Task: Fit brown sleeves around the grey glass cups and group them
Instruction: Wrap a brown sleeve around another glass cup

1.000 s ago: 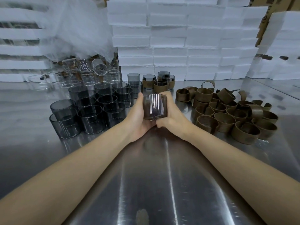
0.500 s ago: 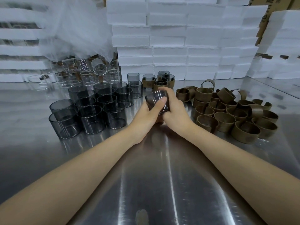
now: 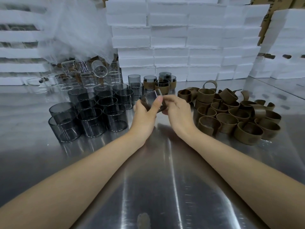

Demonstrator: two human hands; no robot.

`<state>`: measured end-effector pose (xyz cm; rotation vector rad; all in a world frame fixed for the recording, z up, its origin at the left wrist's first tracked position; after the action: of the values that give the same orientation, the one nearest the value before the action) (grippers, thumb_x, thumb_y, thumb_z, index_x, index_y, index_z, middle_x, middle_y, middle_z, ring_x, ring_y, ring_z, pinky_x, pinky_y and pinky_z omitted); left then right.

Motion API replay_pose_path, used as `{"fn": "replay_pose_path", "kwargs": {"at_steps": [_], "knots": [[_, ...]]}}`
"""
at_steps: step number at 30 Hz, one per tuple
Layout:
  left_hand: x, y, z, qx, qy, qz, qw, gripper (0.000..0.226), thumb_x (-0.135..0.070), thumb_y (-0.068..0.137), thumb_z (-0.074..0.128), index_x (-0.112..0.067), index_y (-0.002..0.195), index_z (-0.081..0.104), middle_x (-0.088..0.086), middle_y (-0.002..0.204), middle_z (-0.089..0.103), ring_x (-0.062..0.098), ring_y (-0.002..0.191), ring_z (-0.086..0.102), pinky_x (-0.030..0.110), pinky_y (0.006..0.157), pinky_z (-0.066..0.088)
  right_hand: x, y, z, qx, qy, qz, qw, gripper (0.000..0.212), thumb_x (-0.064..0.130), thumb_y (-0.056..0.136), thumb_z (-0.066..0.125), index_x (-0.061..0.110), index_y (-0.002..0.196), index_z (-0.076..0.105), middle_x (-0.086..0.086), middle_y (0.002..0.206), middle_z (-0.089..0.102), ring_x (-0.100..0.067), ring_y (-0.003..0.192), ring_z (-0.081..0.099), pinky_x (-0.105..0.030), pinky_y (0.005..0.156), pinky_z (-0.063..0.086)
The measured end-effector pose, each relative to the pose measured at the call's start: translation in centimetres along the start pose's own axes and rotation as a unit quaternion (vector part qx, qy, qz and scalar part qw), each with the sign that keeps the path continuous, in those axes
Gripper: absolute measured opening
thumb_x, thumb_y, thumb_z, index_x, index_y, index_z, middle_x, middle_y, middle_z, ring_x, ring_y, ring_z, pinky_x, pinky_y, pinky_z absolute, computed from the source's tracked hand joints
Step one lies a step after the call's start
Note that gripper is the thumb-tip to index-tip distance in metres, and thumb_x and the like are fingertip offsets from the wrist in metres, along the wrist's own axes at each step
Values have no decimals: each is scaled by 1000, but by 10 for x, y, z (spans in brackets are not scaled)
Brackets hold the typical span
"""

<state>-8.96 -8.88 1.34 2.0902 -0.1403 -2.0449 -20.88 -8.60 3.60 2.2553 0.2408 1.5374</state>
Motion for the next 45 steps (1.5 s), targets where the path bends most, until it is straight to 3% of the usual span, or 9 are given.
{"fn": "replay_pose_path", "kwargs": {"at_steps": [4, 8, 15, 20, 25, 30, 35, 41, 45], "knots": [[-5, -5, 3, 32, 103, 43, 993, 45, -40, 85, 71, -20, 118, 47, 5, 121, 56, 2, 98, 57, 14, 82, 46, 0, -7, 12, -2, 138, 47, 989, 31, 30, 104, 28, 33, 111, 58, 15, 98, 63, 3, 97, 59, -16, 84, 47], [-9, -13, 16, 117, 125, 84, 982, 25, -33, 85, 73, -35, 102, 54, -2, 114, 62, -13, 88, 58, 0, 68, 41, -9, -3, -5, -40, 233, 174, 956, 56, 41, 104, 24, 22, 83, 72, -5, 87, 75, -18, 84, 70, -31, 75, 55], [-10, -11, 18, 161, -56, 22, 985, 15, -25, 100, 51, -23, 110, 62, -8, 96, 73, 4, 90, 67, 17, 73, 53, -4, 0, 5, 69, 373, 169, 910, 59, 45, 104, 24, 6, 111, 67, -18, 108, 71, -31, 101, 68, -36, 80, 55], [-9, -4, 8, 73, -178, 0, 981, 37, -36, 100, 45, -11, 121, 62, 11, 109, 72, 21, 99, 68, 35, 80, 52, -4, 0, 24, 120, 289, 85, 946, 38, 44, 103, 34, 29, 134, 49, -2, 130, 61, -15, 118, 58, -44, 104, 46], [-9, -1, 1, 23, -238, -24, 971, 49, -42, 104, 34, -6, 129, 57, 18, 123, 66, 28, 114, 63, 45, 105, 45, -1, -6, 23, 177, 233, -16, 956, 83, 11, 75, 61, 34, 143, 21, 3, 132, 51, -3, 117, 55, -26, 102, 45], [-19, -8, -4, -20, -7, 85, 996, 46, -34, 106, 31, -8, 140, 45, 0, 138, 43, 11, 127, 46, 22, 112, 35, -3, -2, 10, 62, 200, -14, 978, 63, -6, 74, 76, 25, 117, 42, 4, 117, 58, -1, 103, 62, -17, 83, 51], [-32, -23, 15, 50, 307, 276, 910, 52, -23, 106, 36, -11, 154, 22, -2, 163, 16, 12, 149, 9, 27, 121, 8, -11, 0, 6, 33, 151, 39, 987, 31, 0, 85, 65, 16, 106, 49, -5, 99, 64, -5, 80, 64, -18, 69, 53], [-22, -18, 6, 19, 292, 180, 939, 71, -40, 104, 35, -13, 155, -6, 2, 165, -5, 11, 150, -1, 14, 113, 2, -4, -2, 10, 65, 116, -34, 991, 42, -6, 77, 67, 28, 96, 50, 5, 90, 62, -12, 85, 62, -35, 77, 55], [-18, -11, -5, -9, 201, 87, 976, 65, -50, 102, 33, -17, 155, 17, 3, 151, 43, 16, 138, 39, 19, 102, 28, -3, -5, 12, 104, 136, -40, 984, 55, -6, 70, 77, 29, 103, 50, 1, 98, 70, -14, 95, 67, -31, 86, 55]]}}
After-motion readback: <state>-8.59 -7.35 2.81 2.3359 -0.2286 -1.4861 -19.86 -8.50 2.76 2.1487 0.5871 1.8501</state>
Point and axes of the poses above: each hand's wrist, its own y-axis towards the middle knuckle, its own z-axis out of the palm, x = y × z, the point moved 5 cm from there along y, towards the middle knuckle
